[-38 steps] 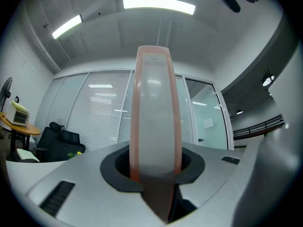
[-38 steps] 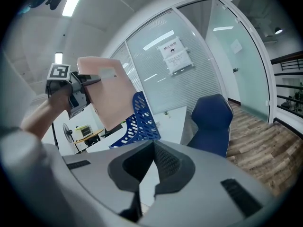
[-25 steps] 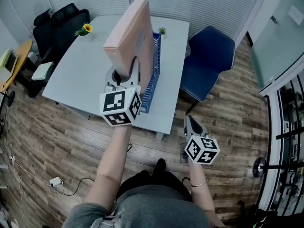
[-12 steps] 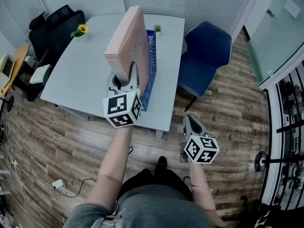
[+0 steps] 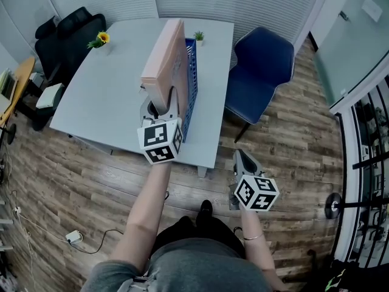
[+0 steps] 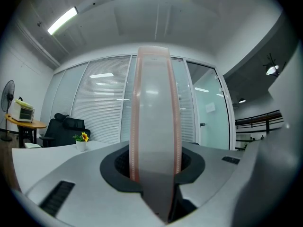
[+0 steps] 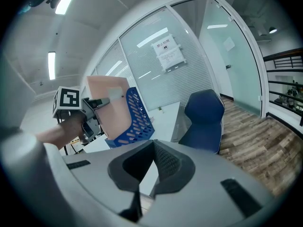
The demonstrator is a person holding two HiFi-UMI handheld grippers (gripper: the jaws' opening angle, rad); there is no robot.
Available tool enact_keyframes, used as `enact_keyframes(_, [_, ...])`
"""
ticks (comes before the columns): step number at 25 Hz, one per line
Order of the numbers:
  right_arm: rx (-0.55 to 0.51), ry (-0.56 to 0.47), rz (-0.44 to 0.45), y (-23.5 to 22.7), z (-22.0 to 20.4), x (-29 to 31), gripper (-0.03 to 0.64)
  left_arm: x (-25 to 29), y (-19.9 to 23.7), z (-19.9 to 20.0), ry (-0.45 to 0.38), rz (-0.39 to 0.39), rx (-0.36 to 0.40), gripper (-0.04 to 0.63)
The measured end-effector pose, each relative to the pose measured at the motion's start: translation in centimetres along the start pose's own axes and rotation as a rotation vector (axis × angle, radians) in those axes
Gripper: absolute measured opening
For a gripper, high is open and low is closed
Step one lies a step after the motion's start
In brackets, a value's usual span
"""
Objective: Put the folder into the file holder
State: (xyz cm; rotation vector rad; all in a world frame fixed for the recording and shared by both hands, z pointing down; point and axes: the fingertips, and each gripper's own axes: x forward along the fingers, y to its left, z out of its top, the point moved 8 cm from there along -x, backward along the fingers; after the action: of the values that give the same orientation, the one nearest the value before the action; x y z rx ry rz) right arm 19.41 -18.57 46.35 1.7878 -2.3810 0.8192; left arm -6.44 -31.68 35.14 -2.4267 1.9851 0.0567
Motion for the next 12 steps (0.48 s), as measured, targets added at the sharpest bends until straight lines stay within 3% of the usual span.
enact_keyframes(12, [-0.002,0.018,0.007,-0.2,-0.4,0.2,0.006,0.1,0.3,-3.4,0.095,0.013,0.006,0.158])
